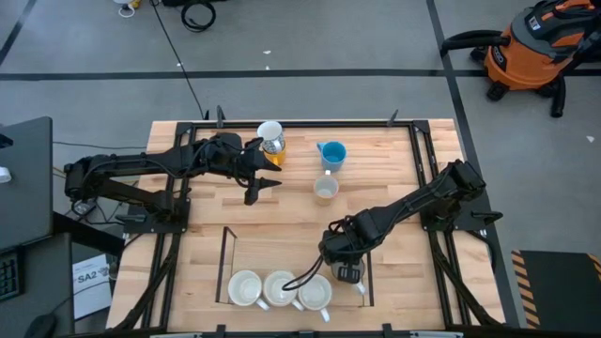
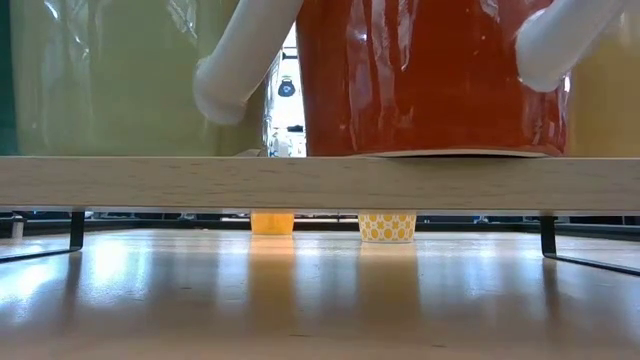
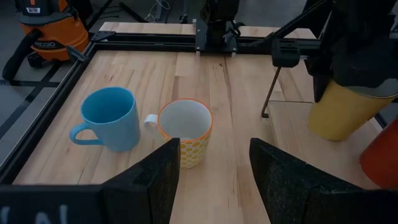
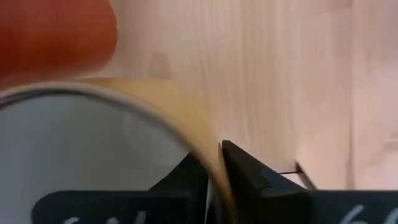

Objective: Place coffee mugs
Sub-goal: Put the light yellow mug on the shelf, then adjust the mugs on the shelf

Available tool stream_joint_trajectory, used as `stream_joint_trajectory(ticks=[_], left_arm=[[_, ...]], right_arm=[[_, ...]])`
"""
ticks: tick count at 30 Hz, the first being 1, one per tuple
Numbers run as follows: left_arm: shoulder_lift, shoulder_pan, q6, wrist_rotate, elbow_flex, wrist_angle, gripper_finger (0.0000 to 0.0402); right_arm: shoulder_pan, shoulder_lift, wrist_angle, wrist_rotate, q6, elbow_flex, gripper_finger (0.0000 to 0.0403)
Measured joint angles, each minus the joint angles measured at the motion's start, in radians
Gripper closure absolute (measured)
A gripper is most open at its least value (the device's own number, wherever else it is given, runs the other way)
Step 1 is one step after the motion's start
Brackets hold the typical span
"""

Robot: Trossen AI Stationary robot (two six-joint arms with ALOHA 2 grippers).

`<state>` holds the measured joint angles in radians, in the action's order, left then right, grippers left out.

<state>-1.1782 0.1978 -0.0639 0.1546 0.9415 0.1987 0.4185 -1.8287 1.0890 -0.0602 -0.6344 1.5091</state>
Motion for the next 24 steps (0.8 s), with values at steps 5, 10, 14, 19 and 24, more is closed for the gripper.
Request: stream_joint_trajectory(ticks=[5, 10, 14, 19, 24], left_arm=[[0.0, 0.0, 0.0, 0.0, 0.0, 0.0, 0.0202], [0.0, 0.0, 0.0, 0.0, 0.0, 0.0, 0.0202], [0.0, 0.0, 0.001, 0.0, 0.0, 0.0, 0.0202], [0.0, 0.0, 0.042, 0.001, 0.0, 0.0, 0.0202], [0.013, -0.004, 0.135, 0.092, 0.001, -0.01, 0.0202]], right_arm=[[0.0, -0.002, 0.003, -0.033, 0.0, -0.002, 0.0309], [0.0, -0.002, 0.003, -0.036, 0.0, -0.002, 0.0274], [0.0, -0.002, 0.003, -0.036, 0.006, -0.002, 0.0267], [-0.001, 0.011, 0.003, -0.038, -0.002, -0.002, 0.0266], [-0.002, 0.064, 0.004, -0.037, -0.002, 0.0, 0.0266]])
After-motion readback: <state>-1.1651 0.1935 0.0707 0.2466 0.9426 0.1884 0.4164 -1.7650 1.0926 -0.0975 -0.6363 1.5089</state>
